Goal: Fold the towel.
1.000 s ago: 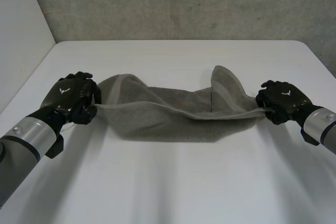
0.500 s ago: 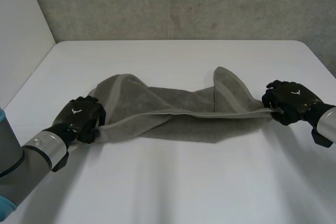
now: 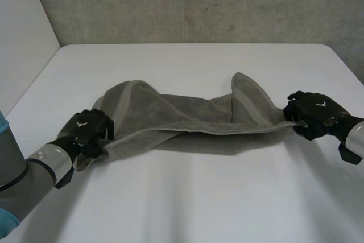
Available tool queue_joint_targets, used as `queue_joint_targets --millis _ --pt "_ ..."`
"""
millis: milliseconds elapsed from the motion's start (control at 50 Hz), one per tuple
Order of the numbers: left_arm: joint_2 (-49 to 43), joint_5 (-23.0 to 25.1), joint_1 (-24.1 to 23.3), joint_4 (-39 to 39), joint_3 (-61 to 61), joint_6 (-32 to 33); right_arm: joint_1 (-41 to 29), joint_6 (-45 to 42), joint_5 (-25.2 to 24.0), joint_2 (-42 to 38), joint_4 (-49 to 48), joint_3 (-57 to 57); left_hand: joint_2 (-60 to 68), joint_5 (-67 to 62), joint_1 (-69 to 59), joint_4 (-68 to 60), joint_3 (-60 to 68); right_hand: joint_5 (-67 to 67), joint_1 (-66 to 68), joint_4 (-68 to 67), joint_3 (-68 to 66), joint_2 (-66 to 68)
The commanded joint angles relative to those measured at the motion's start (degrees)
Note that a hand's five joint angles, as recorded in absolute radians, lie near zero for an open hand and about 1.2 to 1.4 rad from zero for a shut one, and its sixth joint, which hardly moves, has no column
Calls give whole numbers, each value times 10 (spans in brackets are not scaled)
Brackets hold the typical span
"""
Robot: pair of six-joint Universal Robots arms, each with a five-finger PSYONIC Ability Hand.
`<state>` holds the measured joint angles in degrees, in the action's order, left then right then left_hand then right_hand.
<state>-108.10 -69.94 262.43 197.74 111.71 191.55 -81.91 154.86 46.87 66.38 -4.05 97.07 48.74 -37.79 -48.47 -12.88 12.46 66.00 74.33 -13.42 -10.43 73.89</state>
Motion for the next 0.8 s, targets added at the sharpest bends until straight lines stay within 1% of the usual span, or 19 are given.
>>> queue_joint_targets --millis 20,60,200,220,240,280,340,380,460,500,520,540,560,600,620,660,680,720,800 --pt "-10 -2 2 -1 -2 17 13 0 -1 5 3 2 12 -21 -14 29 -25 40 57 34 4 61" --pt "-13 -11 1 -2 -3 26 13 0 -1 7 4 1 52 -61 -55 29 -25 40 57 34 4 61" --pt "-14 -22 3 -3 -7 35 16 2 0 12 4 0 109 -119 -112 29 -25 40 57 34 4 61" --pt "-14 -22 5 -4 -7 36 16 2 0 12 4 0 156 -165 -159 29 -25 40 57 34 4 61" --pt "-14 -22 5 -4 -7 36 20 2 0 12 5 0 156 -166 -159 29 -25 40 57 34 4 61" --pt "-13 -20 10 -13 -8 36 25 2 0 15 10 0 312 -321 -315 29 -25 40 57 34 4 61" --pt "-11 -17 11 -20 -8 36 32 2 -5 24 25 0 313 -322 -315 29 -25 40 57 34 4 61" --pt "-4 -15 12 -44 -10 35 34 1 -10 28 34 -1 313 -322 -315 29 -25 40 57 34 4 61" --pt "25 -3 12 -75 -11 35 38 0 -36 50 70 -5 313 -322 -315 29 -25 40 57 34 4 61" --pt "57 37 10 -103 -11 34 39 -2 -46 62 86 -7 313 -322 -315 29 -25 40 57 34 4 61" --pt "57 38 10 -104 -11 34 39 -2 -46 62 86 -7 313 -322 -315 29 -25 40 57 34 4 61" --pt "71 57 10 -118 -12 34 42 -7 -57 76 105 -9 313 -322 -315 29 -25 40 57 34 4 61" --pt "71 57 10 -118 -12 34 42 -7 -57 76 106 -9 313 -322 -315 29 -25 40 57 34 4 61" --pt "111 78 12 -147 -16 34 53 -27 -76 101 138 -14 313 -322 -315 29 -25 40 57 34 4 61" --pt "112 78 12 -148 -16 34 53 -27 -76 101 138 -14 313 -322 -315 29 -25 40 57 34 4 61" --pt "146 81 19 -162 -26 34 68 -52 -85 118 160 -21 313 -322 -315 29 -25 40 57 34 4 61" --pt "146 81 19 -162 -26 34 68 -52 -86 118 160 -22 313 -322 -315 29 -25 40 57 34 4 61" --pt "174 82 31 -168 -42 34 82 -75 -93 126 175 -37 313 -322 -315 29 -25 40 57 34 4 61" --pt "195 82 34 -168 -62 28 92 -90 -96 129 185 -59 313 -322 -315 29 -25 40 57 34 4 61"
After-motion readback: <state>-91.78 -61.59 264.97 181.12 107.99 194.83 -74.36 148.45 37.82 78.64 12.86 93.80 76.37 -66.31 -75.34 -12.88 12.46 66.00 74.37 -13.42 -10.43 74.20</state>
